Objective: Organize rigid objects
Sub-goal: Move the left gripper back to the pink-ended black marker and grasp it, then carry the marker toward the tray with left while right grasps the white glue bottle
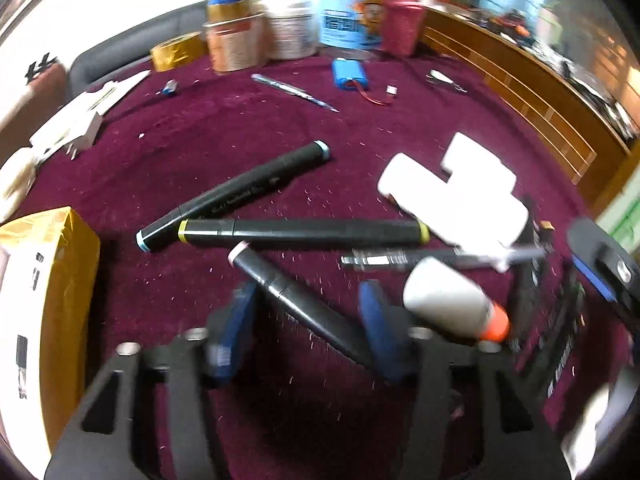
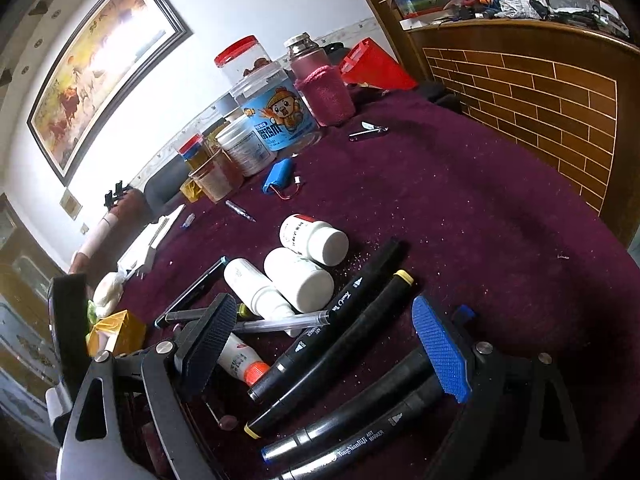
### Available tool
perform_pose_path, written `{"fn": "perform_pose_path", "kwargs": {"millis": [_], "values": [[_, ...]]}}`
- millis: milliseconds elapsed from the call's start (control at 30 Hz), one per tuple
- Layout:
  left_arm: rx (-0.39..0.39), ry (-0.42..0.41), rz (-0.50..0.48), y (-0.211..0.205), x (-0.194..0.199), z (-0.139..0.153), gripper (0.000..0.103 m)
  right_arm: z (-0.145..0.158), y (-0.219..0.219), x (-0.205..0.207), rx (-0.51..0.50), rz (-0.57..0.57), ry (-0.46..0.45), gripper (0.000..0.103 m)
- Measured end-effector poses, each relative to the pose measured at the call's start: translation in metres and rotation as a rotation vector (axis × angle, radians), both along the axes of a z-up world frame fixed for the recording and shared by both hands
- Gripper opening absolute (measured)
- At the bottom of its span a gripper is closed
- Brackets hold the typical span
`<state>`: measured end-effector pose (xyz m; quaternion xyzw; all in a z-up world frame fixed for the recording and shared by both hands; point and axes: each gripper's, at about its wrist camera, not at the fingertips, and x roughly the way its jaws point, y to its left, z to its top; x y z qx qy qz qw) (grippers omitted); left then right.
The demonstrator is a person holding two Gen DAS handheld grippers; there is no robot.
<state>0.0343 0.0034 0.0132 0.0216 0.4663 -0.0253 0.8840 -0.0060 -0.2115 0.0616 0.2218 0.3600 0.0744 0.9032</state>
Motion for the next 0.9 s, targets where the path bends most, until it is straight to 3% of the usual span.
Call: {"fn": "perform_pose_path", "kwargs": {"millis": [100,233,367,467,500,533,700,900], "values": [[0.004,0.006,-0.073,0.007,-0.016,0.004,0.02,-0.002,-0.002,0.001,0.01,-0.003,0.016,0.086],[0.068,0.001,-0.129,0.016,-0.041,0.005,0.019,-0.005,-0.004,0.002,0.025,-0.008,0.029,0.086],[0.041,0.014,-0.121,0.021,-0.041,0.006,0.02,-0.006,-0.003,0.003,0.021,-0.005,0.038,0.086],[0.069,-0.022,-0.125,0.013,-0.037,0.003,0.019,-0.006,-0.001,0.003,0.01,-0.006,0.041,0.086],[0.071,-0.035,-0.125,0.011,-0.036,0.002,0.012,-0.006,-0.001,0.004,0.005,-0.006,0.042,0.086],[0.067,-0.042,-0.127,0.01,-0.035,0.002,0.012,-0.006,0.0,0.004,-0.002,-0.006,0.042,0.086],[-0.063,-0.057,-0.108,0.028,-0.042,0.007,0.012,-0.006,0.007,0.005,-0.041,0.012,0.046,0.086],[-0.304,-0.113,-0.079,0.068,-0.076,0.036,0.012,-0.007,0.014,0.006,-0.069,0.028,0.05,0.086]]}}
